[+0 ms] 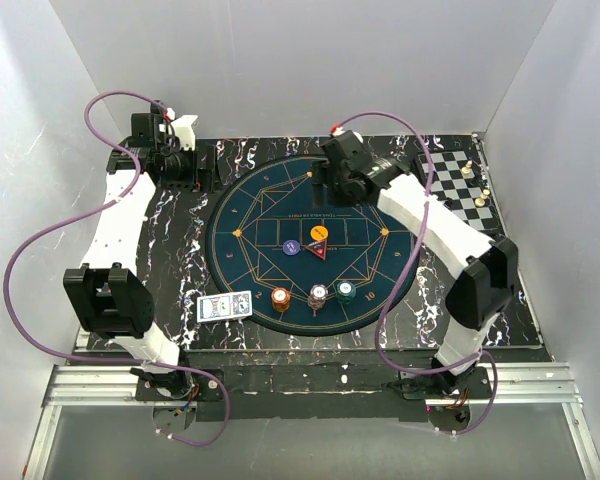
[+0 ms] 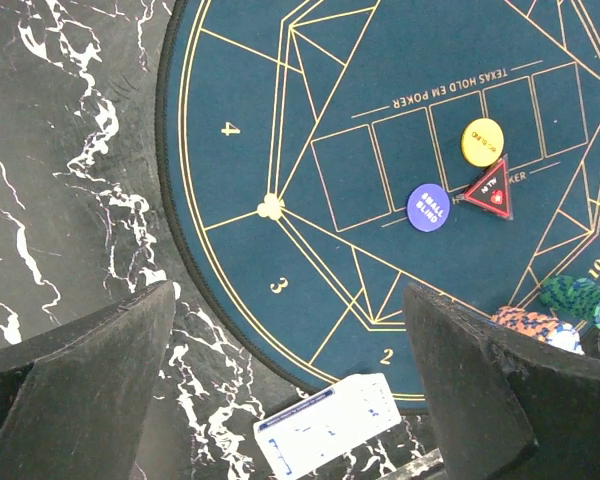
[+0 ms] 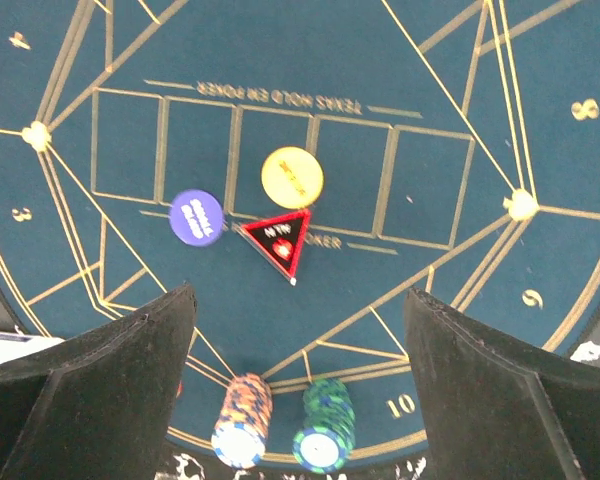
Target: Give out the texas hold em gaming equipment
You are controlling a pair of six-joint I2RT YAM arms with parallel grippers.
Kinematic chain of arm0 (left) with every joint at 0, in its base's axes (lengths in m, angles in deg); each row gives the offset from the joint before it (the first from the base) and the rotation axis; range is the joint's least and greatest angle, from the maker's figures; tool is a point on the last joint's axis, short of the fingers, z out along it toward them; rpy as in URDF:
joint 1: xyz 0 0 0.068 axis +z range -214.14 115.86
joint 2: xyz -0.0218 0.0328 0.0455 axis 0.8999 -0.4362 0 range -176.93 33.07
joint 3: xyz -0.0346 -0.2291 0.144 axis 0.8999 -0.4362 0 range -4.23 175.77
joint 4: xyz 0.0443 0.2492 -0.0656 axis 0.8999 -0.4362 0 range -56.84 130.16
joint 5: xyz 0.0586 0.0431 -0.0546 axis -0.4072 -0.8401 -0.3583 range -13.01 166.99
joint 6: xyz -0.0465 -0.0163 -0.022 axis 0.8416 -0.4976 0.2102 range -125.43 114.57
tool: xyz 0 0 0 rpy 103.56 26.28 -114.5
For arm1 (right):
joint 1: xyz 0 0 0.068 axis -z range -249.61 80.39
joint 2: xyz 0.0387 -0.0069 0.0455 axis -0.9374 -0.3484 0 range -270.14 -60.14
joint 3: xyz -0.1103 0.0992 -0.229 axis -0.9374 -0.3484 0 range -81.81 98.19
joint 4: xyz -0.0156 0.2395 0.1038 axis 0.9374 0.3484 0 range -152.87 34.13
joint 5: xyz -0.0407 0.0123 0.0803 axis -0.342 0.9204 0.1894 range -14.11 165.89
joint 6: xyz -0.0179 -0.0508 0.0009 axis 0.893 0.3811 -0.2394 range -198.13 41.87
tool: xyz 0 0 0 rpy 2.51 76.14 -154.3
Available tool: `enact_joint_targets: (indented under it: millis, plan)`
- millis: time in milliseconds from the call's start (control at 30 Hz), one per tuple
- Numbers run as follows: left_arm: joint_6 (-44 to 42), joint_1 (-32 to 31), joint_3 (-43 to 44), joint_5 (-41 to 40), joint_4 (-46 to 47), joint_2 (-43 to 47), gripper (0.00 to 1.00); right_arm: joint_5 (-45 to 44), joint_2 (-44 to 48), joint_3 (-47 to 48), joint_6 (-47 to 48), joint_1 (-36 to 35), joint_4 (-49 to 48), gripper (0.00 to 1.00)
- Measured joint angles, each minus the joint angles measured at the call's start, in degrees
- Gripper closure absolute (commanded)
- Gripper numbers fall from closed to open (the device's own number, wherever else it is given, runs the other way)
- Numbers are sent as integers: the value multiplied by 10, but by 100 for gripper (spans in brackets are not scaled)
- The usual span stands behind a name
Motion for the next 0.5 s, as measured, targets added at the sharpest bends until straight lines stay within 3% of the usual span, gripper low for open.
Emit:
enact_joint_targets:
  millis: [267, 500]
  plan:
    - [16, 35, 24, 39, -17, -22, 2, -6, -127, 141, -12, -65, 3, 14]
    - [1, 37, 24, 65, -23, -29, 2, 24, -198, 197, -33, -75, 18, 16]
